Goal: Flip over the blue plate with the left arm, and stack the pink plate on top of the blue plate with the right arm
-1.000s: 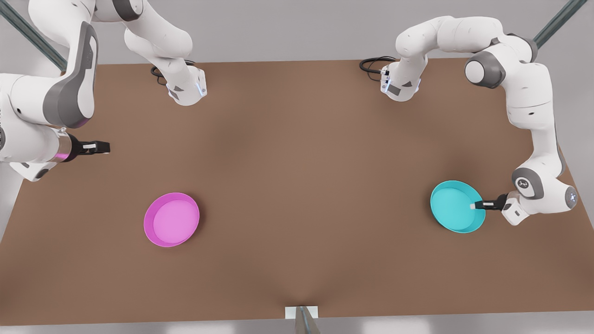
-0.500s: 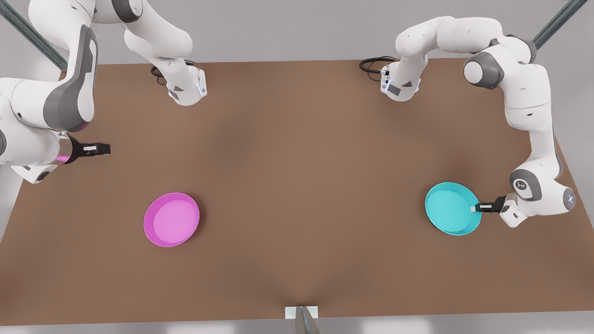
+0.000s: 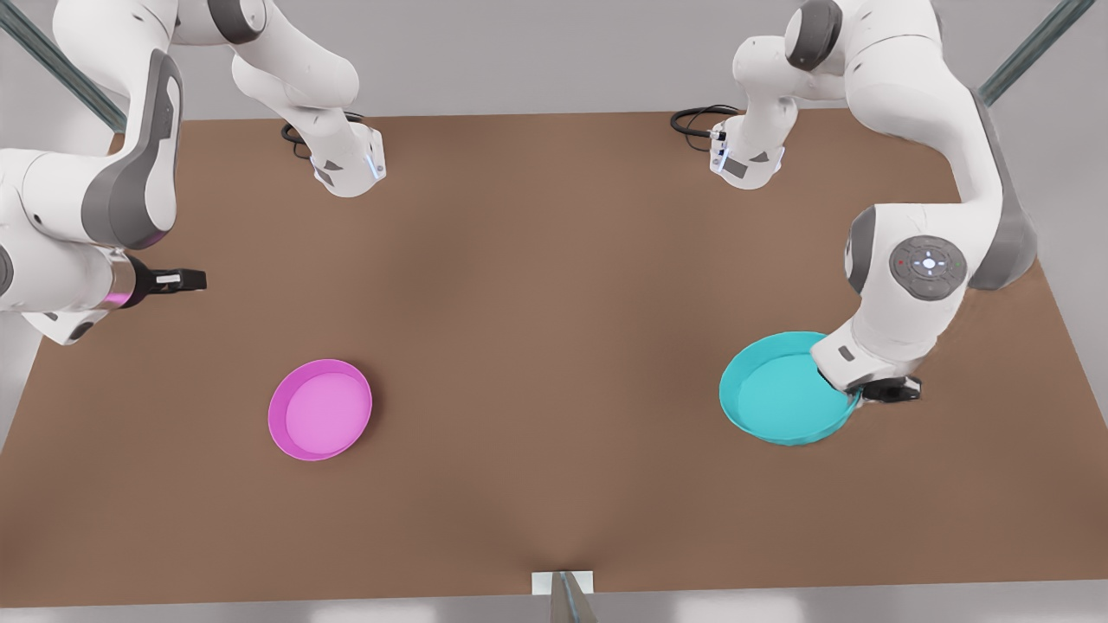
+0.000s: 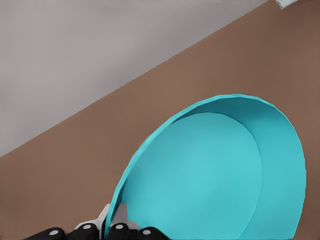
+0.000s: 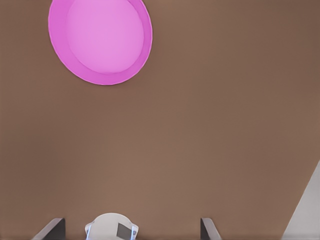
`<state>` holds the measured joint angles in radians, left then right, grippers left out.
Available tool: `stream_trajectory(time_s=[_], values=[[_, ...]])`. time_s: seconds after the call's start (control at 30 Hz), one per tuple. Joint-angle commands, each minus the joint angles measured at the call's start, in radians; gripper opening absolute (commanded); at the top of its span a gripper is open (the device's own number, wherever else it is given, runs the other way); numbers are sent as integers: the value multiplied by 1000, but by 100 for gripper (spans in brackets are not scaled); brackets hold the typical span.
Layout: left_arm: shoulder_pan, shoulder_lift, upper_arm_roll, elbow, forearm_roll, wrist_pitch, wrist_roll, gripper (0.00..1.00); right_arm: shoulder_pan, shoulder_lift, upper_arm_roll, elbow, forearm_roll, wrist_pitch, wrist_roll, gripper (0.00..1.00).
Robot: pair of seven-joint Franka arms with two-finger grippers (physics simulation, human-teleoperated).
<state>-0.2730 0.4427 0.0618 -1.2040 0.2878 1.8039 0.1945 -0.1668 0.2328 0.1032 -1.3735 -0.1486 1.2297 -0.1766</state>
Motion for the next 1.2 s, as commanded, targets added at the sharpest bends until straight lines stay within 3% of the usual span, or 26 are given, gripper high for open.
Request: stream_trajectory(time_s=[0.0, 0.07, 0.13, 0.23, 0.3, 0.4, 0.5, 0.57, 1.17], values=[[-72, 42, 1, 67, 214, -71, -742, 21, -3, 0, 0, 1, 0, 1, 0, 100], [-212, 117, 39, 129, 316, -49, -946, 21, -13, 3, 0, -1, 1, 1, 0, 100], [-532, 180, 352, 129, 333, -18, -1007, 21, -11, 10, 0, 1, 1, 10, 0, 100], [-772, 243, 447, 118, 467, -107, -1228, 21, 0, 11, 0, 1, 3, 27, 2, 100], [-819, 306, 472, 113, 628, -144, -1447, 21, 9, 14, 4, 1, 6, 30, 3, 100], [-890, 356, 478, -38, 812, -173, -1656, 21, 10, 14, 6, -2, 6, 21, 3, 100], [-1065, 493, 710, -172, 829, -25, -1856, 21, 9, 14, 7, -9, 6, 19, 3, 100], [-1103, 544, 777, -161, 832, 60, -1857, 21, 9, 14, 7, -10, 6, 19, 3, 100], [-1114, 800, 722, -163, 933, 52, -2485, 21, 3, 14, 7, -18, 7, 22, 2, 100]])
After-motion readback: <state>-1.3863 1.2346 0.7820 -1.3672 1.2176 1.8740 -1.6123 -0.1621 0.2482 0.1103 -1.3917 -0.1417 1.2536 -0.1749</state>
